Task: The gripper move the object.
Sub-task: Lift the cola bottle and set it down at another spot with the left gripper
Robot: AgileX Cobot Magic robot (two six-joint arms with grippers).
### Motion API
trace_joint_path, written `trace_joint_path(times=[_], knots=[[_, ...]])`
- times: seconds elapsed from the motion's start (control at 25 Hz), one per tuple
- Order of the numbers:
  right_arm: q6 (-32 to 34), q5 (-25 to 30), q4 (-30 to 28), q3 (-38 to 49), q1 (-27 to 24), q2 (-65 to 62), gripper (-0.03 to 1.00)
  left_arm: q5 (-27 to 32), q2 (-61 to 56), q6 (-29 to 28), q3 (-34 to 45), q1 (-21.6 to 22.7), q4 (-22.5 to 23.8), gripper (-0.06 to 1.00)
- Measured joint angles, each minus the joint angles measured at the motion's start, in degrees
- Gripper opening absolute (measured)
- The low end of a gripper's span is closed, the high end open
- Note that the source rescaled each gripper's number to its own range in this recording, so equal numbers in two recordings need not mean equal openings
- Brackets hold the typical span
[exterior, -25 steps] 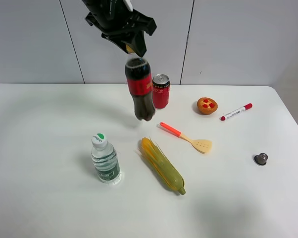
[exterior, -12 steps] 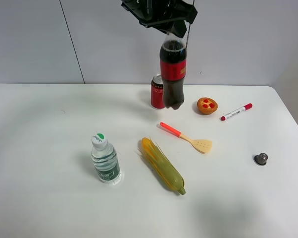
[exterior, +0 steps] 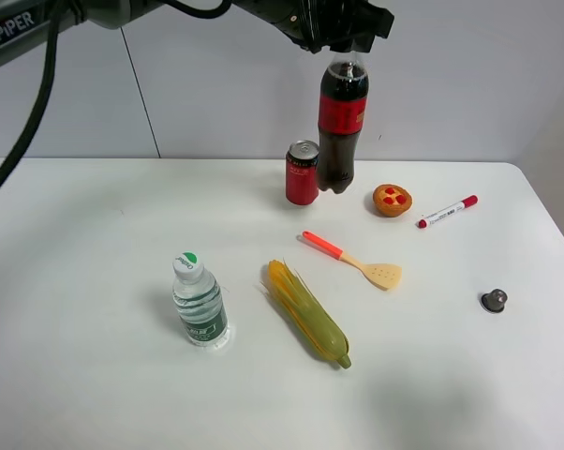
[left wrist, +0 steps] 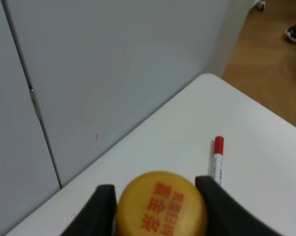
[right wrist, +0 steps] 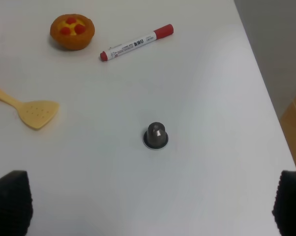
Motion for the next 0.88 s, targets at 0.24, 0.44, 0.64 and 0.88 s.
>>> trace_joint_path(times=[0.24, 0.44, 0.64, 0.88], knots=[[0.0, 0.0, 0.0, 0.0, 0.0, 0.0, 1.0, -5.43, 2.72, -0.01, 0.0, 0.0, -0.27, 0.0], [0.0, 0.0, 0.0, 0.0, 0.0, 0.0, 1.0, -8.19, 4.5, 0.65, 0.0, 0.0, -1.09, 0.0], [0.0, 0.0, 0.0, 0.0, 0.0, 0.0, 1.0, -10.85, 5.93, 1.88, 0.0, 0.3, -1.62, 0.0], [0.0, 0.0, 0.0, 0.0, 0.0, 0.0, 1.0, -12.64, 7.98, 2.14, 0.0, 0.36, -1.76, 0.0]])
